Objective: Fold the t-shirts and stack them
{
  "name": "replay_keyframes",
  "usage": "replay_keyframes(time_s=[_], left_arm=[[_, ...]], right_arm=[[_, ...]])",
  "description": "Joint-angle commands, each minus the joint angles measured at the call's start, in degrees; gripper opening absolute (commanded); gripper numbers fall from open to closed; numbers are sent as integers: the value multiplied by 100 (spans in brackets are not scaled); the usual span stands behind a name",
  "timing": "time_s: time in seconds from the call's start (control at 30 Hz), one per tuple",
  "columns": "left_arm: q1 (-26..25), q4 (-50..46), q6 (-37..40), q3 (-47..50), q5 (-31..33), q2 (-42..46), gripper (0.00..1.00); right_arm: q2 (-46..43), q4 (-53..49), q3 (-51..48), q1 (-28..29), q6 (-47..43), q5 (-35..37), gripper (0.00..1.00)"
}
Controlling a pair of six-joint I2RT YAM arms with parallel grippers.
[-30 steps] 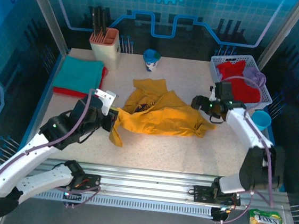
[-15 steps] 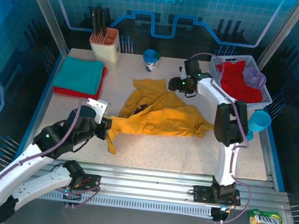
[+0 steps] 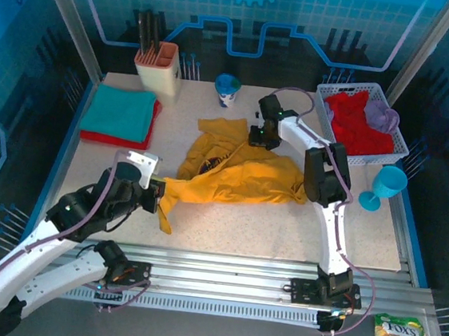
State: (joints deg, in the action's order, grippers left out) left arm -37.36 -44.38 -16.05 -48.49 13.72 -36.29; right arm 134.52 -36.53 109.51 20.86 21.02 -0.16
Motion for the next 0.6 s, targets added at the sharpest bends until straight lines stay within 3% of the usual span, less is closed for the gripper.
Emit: replay_keyframes(time_s=[0.0,0.07,0.33,0.57], left_arm=[[-25,-89,-91,59,89,80,0],[-20,-136,-78,38,146,71,0],[-25,-194,-130,-86,556,-62,0],[-21,-113,258,-425,738,-349,0]], right_arm=[[34,-244,287,16,-12,132,10],[-98,-308,327,14,-48,273,0],[-1996,-31,-593,14,-334,740,0],[-4403,-88,-2573,0,-166,999,0]])
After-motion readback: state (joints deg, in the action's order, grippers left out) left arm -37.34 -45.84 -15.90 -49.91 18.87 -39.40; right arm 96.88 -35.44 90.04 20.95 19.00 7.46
